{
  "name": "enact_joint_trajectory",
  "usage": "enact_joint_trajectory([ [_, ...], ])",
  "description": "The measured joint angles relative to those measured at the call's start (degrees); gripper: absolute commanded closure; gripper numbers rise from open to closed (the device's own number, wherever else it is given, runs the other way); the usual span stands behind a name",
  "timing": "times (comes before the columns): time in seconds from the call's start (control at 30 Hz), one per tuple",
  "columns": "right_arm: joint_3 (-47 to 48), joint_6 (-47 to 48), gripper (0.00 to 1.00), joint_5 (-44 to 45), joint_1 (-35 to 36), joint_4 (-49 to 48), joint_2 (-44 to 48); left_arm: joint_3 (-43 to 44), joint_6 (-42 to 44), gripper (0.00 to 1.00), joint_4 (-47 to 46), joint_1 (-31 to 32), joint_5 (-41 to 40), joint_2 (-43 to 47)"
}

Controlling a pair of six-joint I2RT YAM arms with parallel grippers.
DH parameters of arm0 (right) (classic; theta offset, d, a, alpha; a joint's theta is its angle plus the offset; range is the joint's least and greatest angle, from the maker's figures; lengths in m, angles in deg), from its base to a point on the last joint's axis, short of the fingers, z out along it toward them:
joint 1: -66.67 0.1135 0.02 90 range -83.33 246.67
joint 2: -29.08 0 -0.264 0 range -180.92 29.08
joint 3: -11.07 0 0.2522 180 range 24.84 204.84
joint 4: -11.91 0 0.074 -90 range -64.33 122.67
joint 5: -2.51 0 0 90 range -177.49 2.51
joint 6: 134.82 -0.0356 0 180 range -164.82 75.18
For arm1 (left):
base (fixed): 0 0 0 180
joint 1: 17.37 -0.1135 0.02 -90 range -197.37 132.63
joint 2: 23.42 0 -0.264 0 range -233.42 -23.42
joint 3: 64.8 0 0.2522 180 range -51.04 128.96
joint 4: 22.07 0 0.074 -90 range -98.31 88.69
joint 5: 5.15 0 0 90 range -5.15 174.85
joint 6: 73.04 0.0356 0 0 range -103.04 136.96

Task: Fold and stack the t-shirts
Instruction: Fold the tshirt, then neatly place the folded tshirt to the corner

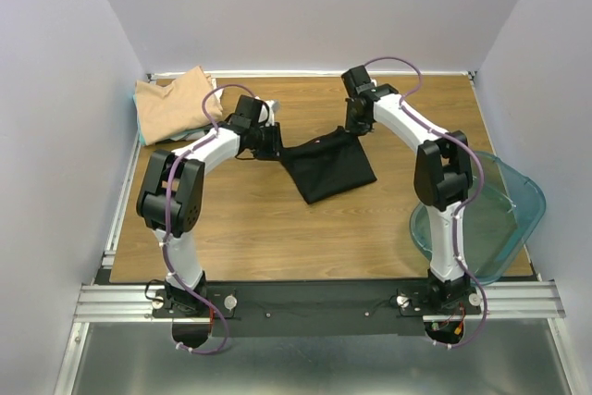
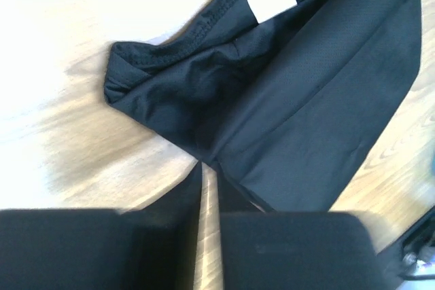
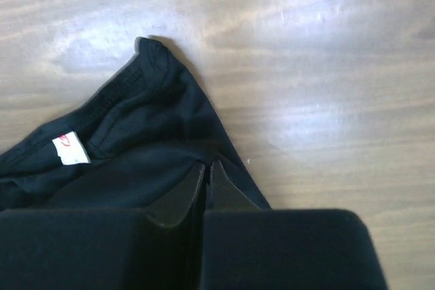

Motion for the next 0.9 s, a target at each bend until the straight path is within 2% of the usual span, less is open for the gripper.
enact_joint_trajectory([
  [0.03,0.87,0.48,0.56,-0.09,-0.02,-0.02,-0.59,0.0,0.13,0.42,-0.37,-0.31,-0.39,0.0],
  [0.07,1.49,0.85,0.48,-0.11,-0.09,0.0,-1.09,0.0,-0.83,0.38,-0.44,-0.55,-0.66,0.0],
  [0.13,3.87,1.9,0.39,-0.92,-0.52,-0.04,-2.54,0.0,-1.4,0.33,-0.52,-1.38,-1.9,0.0],
  [0.27,6.05,3.63,0.37,-3.65,-1.14,-0.04,-2.99,0.02,-1.68,0.33,-0.57,-2.71,-4.7,0.44],
  [0.47,5.18,6.12,0.37,-7.48,-1.44,-0.66,-1.57,-2.4,-1.66,0.33,-2.67,-2.86,-4.79,4.42],
  [0.73,-9.2,7.98,0.37,-15.21,-1.44,-5.29,8.04,-11.15,-2.64,0.33,-9.33,-2.6,0.09,8.57],
  [0.9,-14.6,8.09,0.37,-19.69,-1.42,-9.14,8.41,-13.16,-3.87,0.32,-13.05,-1.22,3.26,8.24],
])
